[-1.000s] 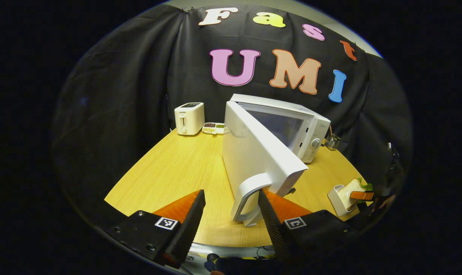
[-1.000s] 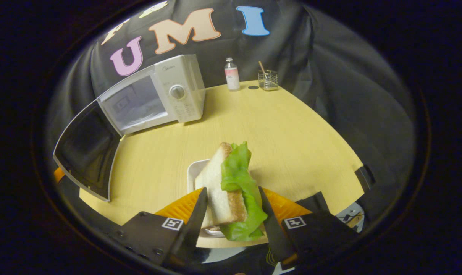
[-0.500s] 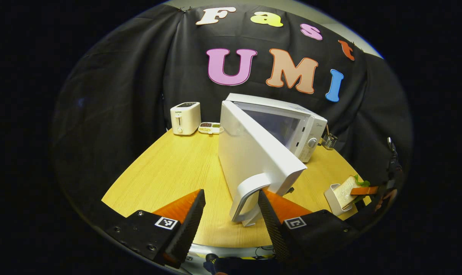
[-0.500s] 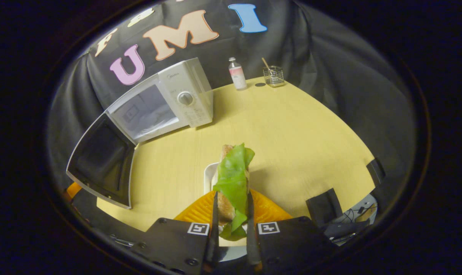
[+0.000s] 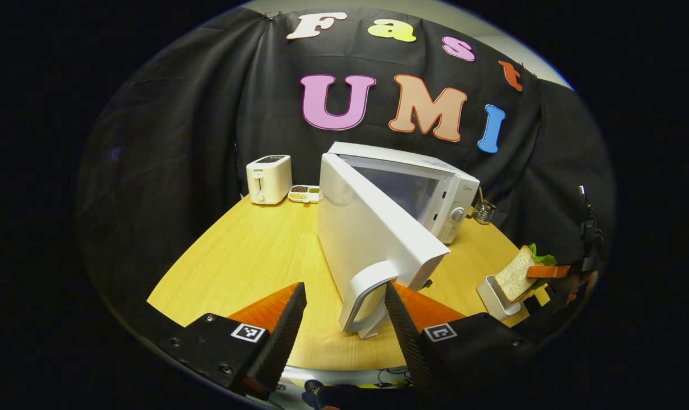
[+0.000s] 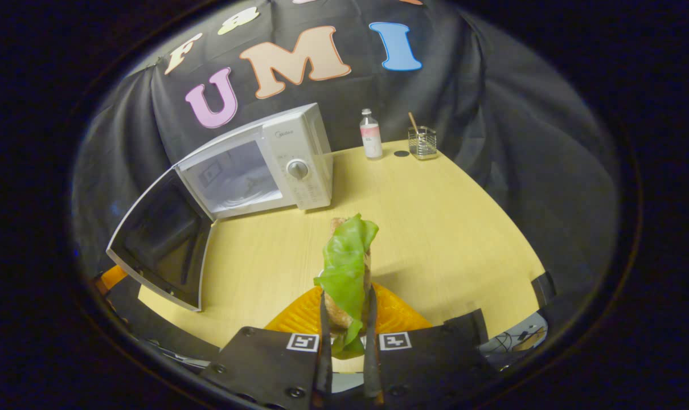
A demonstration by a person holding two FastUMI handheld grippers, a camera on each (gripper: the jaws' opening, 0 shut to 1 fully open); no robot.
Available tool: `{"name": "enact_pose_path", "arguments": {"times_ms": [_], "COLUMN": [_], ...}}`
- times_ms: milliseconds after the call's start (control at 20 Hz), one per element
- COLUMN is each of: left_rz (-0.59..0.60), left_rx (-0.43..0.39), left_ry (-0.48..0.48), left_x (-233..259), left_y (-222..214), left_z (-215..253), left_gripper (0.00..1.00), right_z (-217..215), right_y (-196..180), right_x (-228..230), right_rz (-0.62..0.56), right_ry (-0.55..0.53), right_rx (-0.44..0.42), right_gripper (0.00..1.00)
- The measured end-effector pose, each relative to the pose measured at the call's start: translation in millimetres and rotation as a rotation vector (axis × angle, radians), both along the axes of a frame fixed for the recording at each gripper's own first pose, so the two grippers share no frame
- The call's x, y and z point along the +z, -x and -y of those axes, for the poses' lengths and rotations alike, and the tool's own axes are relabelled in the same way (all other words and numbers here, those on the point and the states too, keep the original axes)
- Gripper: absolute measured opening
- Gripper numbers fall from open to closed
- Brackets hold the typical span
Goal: Open the microwave oven with the left hand, put the food in, and close the microwave oven.
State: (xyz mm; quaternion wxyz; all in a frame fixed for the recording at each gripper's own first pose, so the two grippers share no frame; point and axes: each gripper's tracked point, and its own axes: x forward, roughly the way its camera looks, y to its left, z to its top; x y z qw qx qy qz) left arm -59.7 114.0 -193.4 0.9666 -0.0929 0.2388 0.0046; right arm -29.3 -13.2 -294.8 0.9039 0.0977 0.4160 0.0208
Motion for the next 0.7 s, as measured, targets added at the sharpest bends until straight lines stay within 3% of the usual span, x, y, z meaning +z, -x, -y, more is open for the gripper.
{"name": "enact_pose_path", "arguments": {"times_ms": [400,450,650,700], "left_rz": [0.069,0.074,0.081,0.083], "left_rx": [-0.063,-0.062,-0.067,-0.069], "left_ry": [-0.066,-0.072,-0.063,-0.065], "left_x": [17.2,19.4,25.0,26.0], "left_y": [-7.5,-6.9,-2.1,0.7], "left_z": [1.7,0.5,0.8,0.4], "left_gripper": [0.86,0.86,0.86,0.86], "right_z": [-34.5,-42.6,-83.3,-94.5], "right_y": [-30.4,-35.2,-61.2,-67.7], "right_x": [39.5,44.8,55.8,56.1], "right_rz": [0.037,0.042,0.041,0.038], "right_ry": [-0.101,-0.123,-0.226,-0.246], "right_rx": [0.031,0.034,0.043,0.046], "right_gripper": [0.23,0.18,0.23,0.18]}}
